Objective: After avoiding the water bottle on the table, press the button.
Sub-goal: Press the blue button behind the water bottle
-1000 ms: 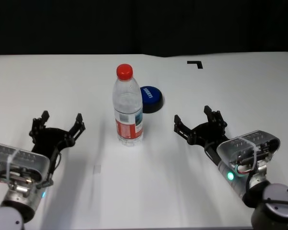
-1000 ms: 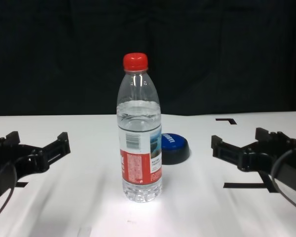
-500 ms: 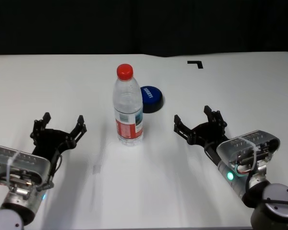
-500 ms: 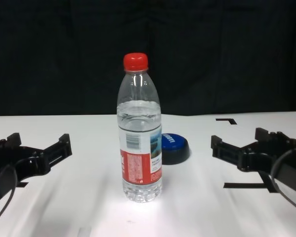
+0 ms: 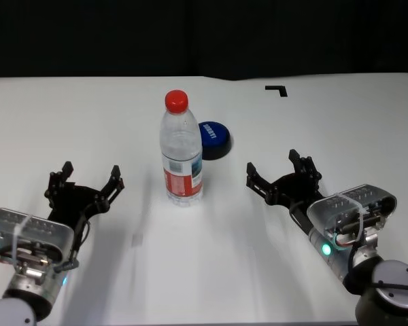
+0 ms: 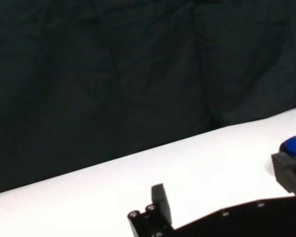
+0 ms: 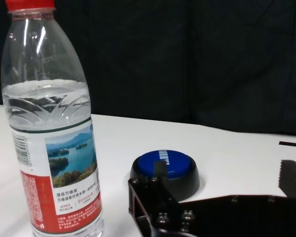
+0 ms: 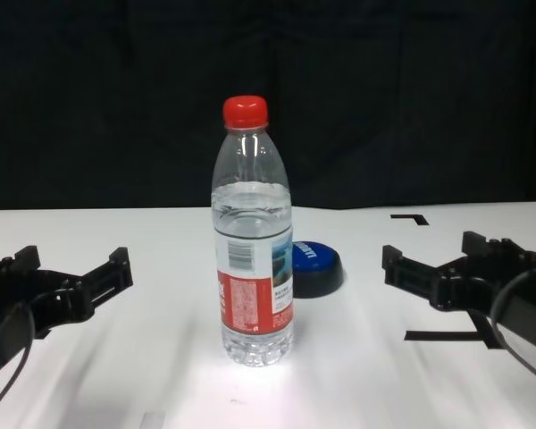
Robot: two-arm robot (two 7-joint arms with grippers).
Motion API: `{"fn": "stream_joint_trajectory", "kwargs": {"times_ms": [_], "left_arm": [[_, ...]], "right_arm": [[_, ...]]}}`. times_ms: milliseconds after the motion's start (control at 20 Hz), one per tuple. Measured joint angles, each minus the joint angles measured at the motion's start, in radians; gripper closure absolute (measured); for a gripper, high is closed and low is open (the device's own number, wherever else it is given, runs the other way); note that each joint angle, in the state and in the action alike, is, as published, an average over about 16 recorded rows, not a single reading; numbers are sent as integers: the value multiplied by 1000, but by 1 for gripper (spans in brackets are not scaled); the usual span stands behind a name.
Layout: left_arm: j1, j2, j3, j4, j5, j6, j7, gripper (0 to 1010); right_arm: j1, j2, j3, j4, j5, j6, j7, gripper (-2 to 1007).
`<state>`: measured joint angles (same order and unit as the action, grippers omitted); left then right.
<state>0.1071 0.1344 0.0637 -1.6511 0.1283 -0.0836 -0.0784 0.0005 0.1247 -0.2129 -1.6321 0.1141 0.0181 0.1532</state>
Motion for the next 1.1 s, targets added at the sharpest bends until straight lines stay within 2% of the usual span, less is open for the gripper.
{"fn": "stream_joint_trajectory", "kwargs": {"times_ms": [1100], "left_arm": [[-2, 1, 0, 3, 1, -3, 0, 7]], "right_arm": [[1, 0, 0, 1, 0, -1, 0, 2]]}}
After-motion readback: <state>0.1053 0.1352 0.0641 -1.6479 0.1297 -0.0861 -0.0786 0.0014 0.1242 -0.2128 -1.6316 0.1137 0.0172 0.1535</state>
